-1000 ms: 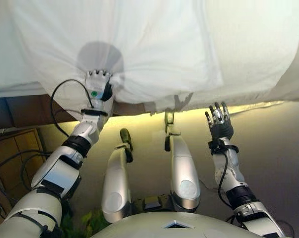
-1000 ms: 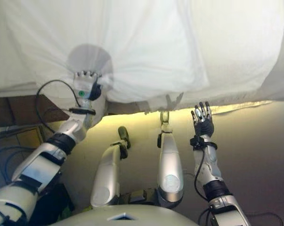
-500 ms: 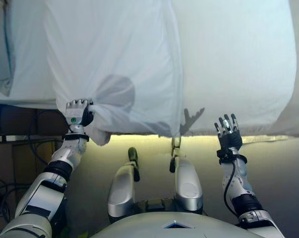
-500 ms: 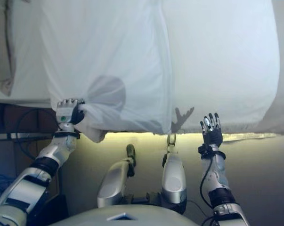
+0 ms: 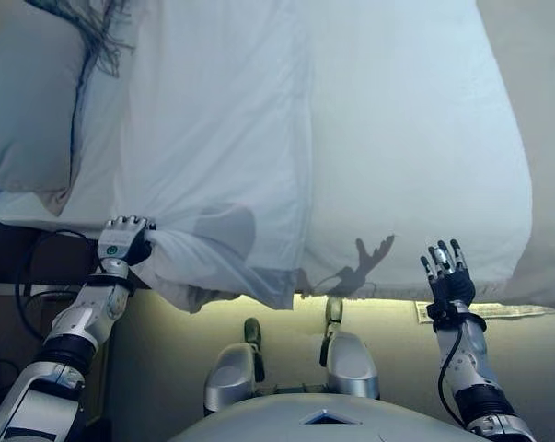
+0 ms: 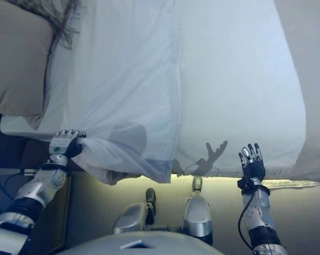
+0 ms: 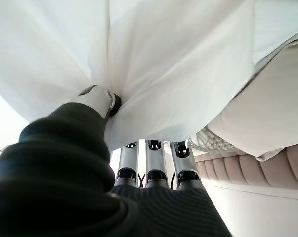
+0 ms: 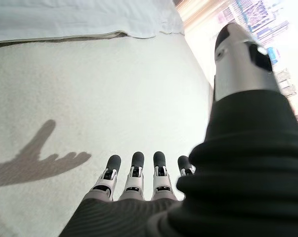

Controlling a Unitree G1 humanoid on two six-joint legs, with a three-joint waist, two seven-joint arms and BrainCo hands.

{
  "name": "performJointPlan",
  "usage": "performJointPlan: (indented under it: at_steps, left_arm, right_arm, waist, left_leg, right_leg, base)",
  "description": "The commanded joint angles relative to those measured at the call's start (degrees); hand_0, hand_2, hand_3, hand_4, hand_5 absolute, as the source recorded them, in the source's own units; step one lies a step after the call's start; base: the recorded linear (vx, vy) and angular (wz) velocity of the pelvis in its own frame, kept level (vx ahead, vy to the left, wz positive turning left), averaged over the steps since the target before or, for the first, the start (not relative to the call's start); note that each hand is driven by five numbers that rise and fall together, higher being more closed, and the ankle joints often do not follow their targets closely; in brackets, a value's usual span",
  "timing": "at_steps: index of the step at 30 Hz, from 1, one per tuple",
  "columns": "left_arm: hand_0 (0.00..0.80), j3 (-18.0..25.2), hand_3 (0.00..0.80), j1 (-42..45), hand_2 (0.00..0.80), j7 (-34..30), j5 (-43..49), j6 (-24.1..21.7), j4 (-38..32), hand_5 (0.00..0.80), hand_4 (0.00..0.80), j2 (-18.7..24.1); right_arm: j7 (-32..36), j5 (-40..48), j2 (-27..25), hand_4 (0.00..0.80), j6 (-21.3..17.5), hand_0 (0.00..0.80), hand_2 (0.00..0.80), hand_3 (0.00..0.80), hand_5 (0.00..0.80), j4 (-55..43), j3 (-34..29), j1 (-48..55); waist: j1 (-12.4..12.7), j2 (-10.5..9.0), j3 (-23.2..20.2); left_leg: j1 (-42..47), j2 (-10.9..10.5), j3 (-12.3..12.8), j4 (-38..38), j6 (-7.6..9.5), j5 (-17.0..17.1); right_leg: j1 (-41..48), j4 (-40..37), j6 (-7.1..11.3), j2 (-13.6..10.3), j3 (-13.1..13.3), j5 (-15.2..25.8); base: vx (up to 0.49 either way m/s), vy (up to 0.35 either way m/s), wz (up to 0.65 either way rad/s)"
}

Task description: Make the bed neatly

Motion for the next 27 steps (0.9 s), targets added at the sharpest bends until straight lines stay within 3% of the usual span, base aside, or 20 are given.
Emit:
performJointPlan:
  at_steps: [1,4,9,15,17,27]
  left_arm:
    - [0.800,5.8,0.800,8.3,0.800,-0.7,0.0,0.8,2.2,0.800,0.800,8.7]
    - [0.800,5.6,0.800,9.1,0.800,0.1,1.4,-0.1,2.7,0.800,0.800,7.5]
    - [0.800,5.3,0.800,8.4,0.800,0.8,2.3,2.3,3.6,0.800,0.800,6.1]
    - [0.800,6.1,0.800,9.3,0.800,-3.3,5.8,7.7,9.9,0.800,0.800,6.5]
    - [0.000,6.4,0.000,9.4,0.000,-2.5,3.3,8.2,13.0,0.000,0.000,5.8]
    - [0.000,6.2,0.000,10.1,0.000,-1.3,3.9,8.2,18.3,0.000,0.000,1.5]
  right_arm:
    - [1.5,-1.2,-1.4,0.000,-1.1,0.000,0.000,0.000,0.000,0.0,-3.5,1.9]
    - [1.2,-2.3,-1.4,0.000,-0.7,0.000,0.000,0.000,0.000,-0.1,-3.8,2.0]
    - [1.3,-2.8,-2.3,0.000,0.5,0.000,0.000,0.000,0.000,-1.4,-4.7,2.1]
    - [7.6,-1.4,-1.7,0.000,-1.7,0.000,0.000,0.000,0.000,4.0,-5.4,2.2]
    - [9.0,-1.3,-1.3,0.000,-2.1,0.000,0.000,0.000,0.000,5.9,-5.3,1.7]
    - [12.1,-0.6,0.4,0.000,-4.3,0.000,0.000,0.000,0.000,11.1,-5.3,-0.1]
  waist:
    - [4.4,-1.43,-3.6]
    - [5.0,-1.55,-4.4]
    - [5.4,-2.33,-4.8]
    - [6.0,-3.25,-5.5]
    - [6.2,-3.29,-6.1]
    - [7.7,-3.25,-8.7]
  left_leg:
    - [-4.3,1.1,-2.1,2.2,-0.36,2.5]
    - [-3.9,1.2,-2.9,1.4,-0.55,3.0]
    - [-3.7,1.7,-3.3,0.4,-0.81,3.4]
    - [-3.0,1.9,-3.4,-0.7,-0.68,3.8]
    - [-2.6,1.7,-3.7,-1.0,-0.61,3.8]
    - [-0.7,1.5,-4.7,-2.8,-0.27,3.7]
  right_leg:
    - [1.4,5.8,6.06,-5.8,0.0,-3.7]
    - [2.1,5.2,6.18,-5.2,-0.4,-3.9]
    - [2.0,4.6,6.25,-4.7,-0.7,-3.6]
    - [2.6,4.6,6.38,-4.8,-1.1,-3.5]
    - [2.9,4.4,6.36,-4.8,-1.2,-3.5]
    - [4.5,3.6,6.15,-4.4,-1.5,-4.1]
  base:
    - [0.031,0.012,0.05]
    - [0.016,0.066,0.06]
    - [-0.043,0.074,0.04]
    - [-0.006,0.007,0.00]
    - [0.000,0.000,0.00]
    - [0.008,-0.025,0.00]
